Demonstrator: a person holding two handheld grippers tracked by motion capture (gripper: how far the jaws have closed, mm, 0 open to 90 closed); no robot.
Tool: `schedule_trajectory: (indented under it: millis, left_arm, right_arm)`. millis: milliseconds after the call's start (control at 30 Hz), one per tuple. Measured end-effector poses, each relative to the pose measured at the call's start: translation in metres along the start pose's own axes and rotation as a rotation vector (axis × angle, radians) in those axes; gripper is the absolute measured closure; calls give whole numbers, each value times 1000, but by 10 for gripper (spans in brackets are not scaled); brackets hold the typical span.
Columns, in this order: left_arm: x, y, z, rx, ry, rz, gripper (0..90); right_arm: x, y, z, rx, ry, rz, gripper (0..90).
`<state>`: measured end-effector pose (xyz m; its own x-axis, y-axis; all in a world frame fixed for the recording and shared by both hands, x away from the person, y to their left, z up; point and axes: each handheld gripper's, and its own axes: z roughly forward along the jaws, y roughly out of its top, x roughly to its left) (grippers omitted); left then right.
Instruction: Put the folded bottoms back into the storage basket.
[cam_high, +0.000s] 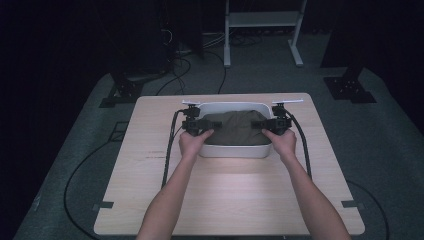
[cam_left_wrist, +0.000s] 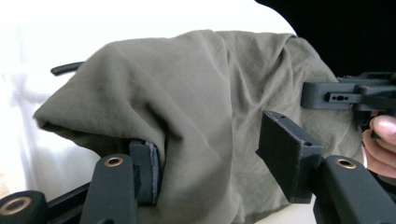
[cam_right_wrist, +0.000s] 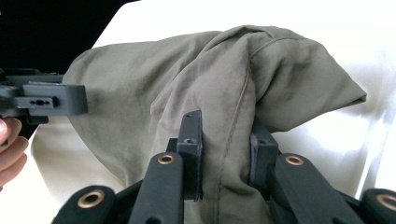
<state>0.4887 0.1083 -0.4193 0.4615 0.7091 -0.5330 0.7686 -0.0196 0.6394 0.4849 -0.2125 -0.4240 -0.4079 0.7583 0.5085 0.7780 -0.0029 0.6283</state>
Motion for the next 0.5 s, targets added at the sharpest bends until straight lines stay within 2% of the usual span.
schedule_trajectory:
  millis: [167, 233, 333, 500]
  left_arm:
    - [1, 1, -6, -23, -6, -7, 430]
    - [1, 2, -9, -29, -4, -9, 428]
    - [2, 2, -12, -40, -9, -24, 421]
    - [4, 1, -18, -63, -9, -39, 421]
  right_arm:
    - [0, 2, -6, -20, -19, -5, 646]
    - [0, 3, -11, -36, -33, -7, 648]
    - [-1, 5, -22, -53, -43, -16, 703]
    - [0, 5, -26, -35, -45, -37, 788]
